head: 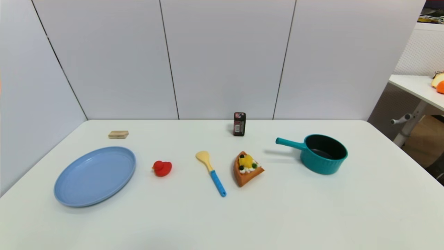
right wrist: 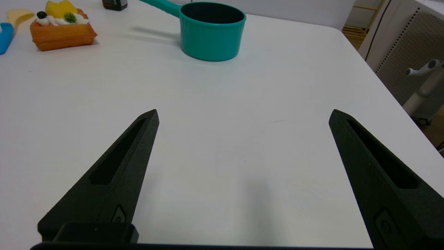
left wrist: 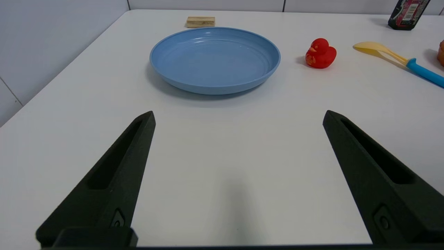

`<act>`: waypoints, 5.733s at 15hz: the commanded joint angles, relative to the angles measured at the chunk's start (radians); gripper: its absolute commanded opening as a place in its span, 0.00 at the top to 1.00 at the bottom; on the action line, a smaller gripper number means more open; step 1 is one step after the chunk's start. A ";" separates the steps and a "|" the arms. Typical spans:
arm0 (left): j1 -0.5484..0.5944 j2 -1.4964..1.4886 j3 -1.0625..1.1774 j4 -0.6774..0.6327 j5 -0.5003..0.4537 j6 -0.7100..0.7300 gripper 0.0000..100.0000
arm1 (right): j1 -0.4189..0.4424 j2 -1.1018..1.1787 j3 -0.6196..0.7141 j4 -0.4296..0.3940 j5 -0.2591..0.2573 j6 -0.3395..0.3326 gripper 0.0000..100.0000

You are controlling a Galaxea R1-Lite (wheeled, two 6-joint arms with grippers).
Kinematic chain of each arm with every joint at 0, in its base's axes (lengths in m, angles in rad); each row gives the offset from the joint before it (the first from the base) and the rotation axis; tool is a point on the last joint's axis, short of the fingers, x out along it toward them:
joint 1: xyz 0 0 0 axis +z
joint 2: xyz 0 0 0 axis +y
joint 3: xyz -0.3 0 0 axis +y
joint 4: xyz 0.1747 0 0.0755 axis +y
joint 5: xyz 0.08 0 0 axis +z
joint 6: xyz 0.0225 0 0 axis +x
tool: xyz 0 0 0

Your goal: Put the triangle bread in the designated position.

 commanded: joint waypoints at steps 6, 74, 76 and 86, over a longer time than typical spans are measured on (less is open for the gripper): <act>0.000 0.001 0.000 0.000 -0.001 0.001 0.00 | 0.000 0.002 0.002 0.000 0.001 0.001 0.00; -0.719 2.072 -1.292 -0.345 -0.225 0.303 0.00 | 0.000 0.002 0.002 0.000 -0.001 0.004 0.00; -0.719 2.071 -1.270 -0.351 -0.219 0.272 0.00 | 0.000 0.002 0.002 0.000 -0.001 0.004 0.00; -0.736 2.045 -1.278 -0.348 -0.220 0.223 0.00 | 0.000 0.002 0.002 0.000 -0.001 0.004 0.00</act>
